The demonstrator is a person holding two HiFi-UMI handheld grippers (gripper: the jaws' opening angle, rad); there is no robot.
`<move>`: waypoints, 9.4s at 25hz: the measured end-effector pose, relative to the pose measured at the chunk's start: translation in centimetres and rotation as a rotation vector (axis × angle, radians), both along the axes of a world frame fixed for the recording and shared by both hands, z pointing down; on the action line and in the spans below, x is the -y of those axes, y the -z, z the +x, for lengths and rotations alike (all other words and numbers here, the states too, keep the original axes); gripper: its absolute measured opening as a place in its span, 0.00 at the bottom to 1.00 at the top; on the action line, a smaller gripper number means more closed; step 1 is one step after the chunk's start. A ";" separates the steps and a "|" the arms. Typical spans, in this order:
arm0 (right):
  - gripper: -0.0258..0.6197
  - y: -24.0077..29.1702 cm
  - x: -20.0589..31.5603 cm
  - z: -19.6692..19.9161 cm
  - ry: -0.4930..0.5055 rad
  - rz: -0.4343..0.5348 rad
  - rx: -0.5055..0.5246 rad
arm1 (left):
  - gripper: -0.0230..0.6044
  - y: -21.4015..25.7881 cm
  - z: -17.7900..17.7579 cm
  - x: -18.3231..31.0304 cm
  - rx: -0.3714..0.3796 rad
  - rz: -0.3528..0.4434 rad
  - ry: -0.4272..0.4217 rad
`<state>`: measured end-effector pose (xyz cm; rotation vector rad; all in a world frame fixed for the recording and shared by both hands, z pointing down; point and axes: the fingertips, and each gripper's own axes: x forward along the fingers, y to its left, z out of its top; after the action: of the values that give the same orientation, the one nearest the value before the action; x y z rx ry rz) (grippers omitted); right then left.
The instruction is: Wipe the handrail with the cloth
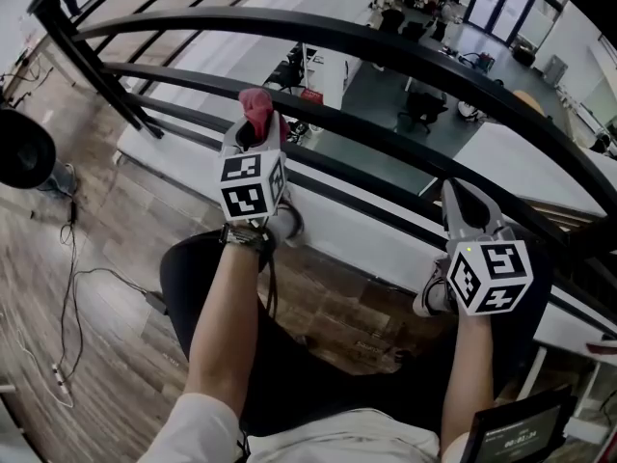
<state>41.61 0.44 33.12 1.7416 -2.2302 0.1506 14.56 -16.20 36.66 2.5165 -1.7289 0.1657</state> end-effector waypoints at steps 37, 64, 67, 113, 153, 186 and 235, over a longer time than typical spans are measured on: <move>0.04 -0.7 -1.7 3.4 -0.063 -0.012 0.020 | 0.15 0.4 14.1 -8.4 0.169 0.018 -0.398; 0.04 -1.2 -3.0 7.6 -0.125 -0.005 0.040 | 0.14 0.7 22.0 -13.2 0.185 -0.008 -0.634; 0.04 -1.2 -3.2 8.0 -0.133 -0.004 0.042 | 0.14 0.8 22.0 -13.1 0.182 -0.017 -0.637; 0.04 0.9 -6.0 14.3 -0.225 0.072 0.071 | 0.14 0.4 34.6 -21.1 0.291 0.101 -0.925; 0.04 -0.4 -13.2 26.7 -0.467 0.084 0.128 | 0.14 0.3 48.1 -29.1 0.293 0.197 -1.162; 0.04 1.4 -14.7 26.7 -0.508 0.189 0.106 | 0.14 3.3 50.9 -28.5 0.282 0.100 -1.049; 0.04 5.6 -3.8 11.4 -0.210 0.201 0.188 | 0.14 3.9 35.3 -18.8 0.192 -0.129 -0.855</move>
<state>53.02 4.27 27.55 2.1514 -2.2512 0.1462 49.84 2.60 32.80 3.0167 -0.5315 0.5541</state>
